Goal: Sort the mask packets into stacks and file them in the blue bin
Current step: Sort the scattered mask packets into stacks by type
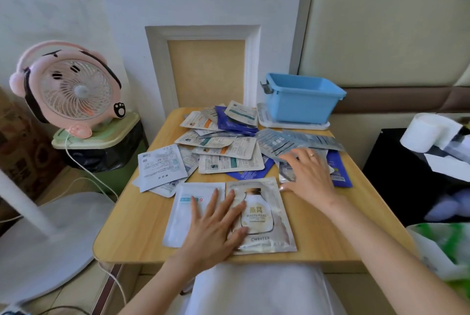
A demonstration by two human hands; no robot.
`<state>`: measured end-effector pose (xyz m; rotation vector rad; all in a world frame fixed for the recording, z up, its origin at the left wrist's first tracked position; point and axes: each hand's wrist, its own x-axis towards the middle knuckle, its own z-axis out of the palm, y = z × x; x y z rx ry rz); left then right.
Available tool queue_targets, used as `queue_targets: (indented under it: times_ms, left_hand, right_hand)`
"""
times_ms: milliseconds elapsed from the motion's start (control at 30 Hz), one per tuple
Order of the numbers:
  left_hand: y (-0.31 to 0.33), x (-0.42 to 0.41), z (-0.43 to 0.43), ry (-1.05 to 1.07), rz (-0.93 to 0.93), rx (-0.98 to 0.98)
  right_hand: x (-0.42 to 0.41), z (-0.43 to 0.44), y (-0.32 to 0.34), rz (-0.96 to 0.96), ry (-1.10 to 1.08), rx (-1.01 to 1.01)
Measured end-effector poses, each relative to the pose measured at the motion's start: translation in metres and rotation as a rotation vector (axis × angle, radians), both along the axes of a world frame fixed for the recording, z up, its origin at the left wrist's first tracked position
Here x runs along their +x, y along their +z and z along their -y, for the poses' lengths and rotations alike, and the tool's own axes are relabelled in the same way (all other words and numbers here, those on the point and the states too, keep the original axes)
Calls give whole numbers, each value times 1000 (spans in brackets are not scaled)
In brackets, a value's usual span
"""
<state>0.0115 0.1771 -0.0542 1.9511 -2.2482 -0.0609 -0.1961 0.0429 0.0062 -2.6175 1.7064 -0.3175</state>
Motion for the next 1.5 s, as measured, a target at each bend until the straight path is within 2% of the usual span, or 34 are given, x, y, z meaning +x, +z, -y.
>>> queue_targets:
  times_ms: [100,200,233,267,333,400,433,500,667,733,833,900,933,1033,1067,1133,1200,1267,1367,1433,1500]
  left_hand:
    - [4,-3,2,7,36,39]
    - [11,-3,2,50,124,151]
    - [12,-3,2,84,142,134]
    - [12,-4,2,92,136,119]
    - [11,-6,1,88,133,100]
    - [7,-6,0,87,136,81]
    - [5,-7,0,95,136,71]
    - [4,-9,-1,119,136,56]
    - [1,-8,-2,119,123,53]
    - [-1,-7,-3,105,115,69]
    - [4,-9,-5,106,93,106]
    - [13,-9,-3,65,29,79]
    - [15,-10,0,41,-39,35]
    - [24,1,7,93,-295,-13]
    - [31,5,11,113,-335,-84]
    - [41,6,17,77,-295,-140]
    - [42,0,23,6,-199,-84]
    - [30,-7,25,-40,-27,-11]
    - [15,-6,17,17,134,126]
    - [7,2,13,40,168,79]
    - [5,12,4,44,156,72]
  right_hand:
    - [-18,22,-19,-46,-65,247]
    - [-25,33,-30,-64,-73,285]
    - [-23,34,-24,-39,-77,301]
    - [-21,33,-17,37,-93,289]
    - [-12,32,-4,255,-112,120]
    - [9,27,6,329,-7,-44]
    - [23,25,9,341,94,-32]
    - [57,27,10,303,230,91]
    - [104,54,-9,96,194,280]
    - [107,59,-15,72,180,179]
    - [105,61,-13,-104,270,-89]
    - [97,64,-7,-116,285,-161]
    - [93,63,-3,-18,274,-193]
    - [73,59,7,476,209,-269]
    - [70,59,10,544,213,-242]
    - [73,61,11,424,231,-72]
    - [89,64,4,255,233,151]
    - [108,64,-9,161,239,251]
    - [121,71,-22,41,189,20]
    - [116,74,-20,-30,221,-121]
    - [105,74,-13,140,285,-124]
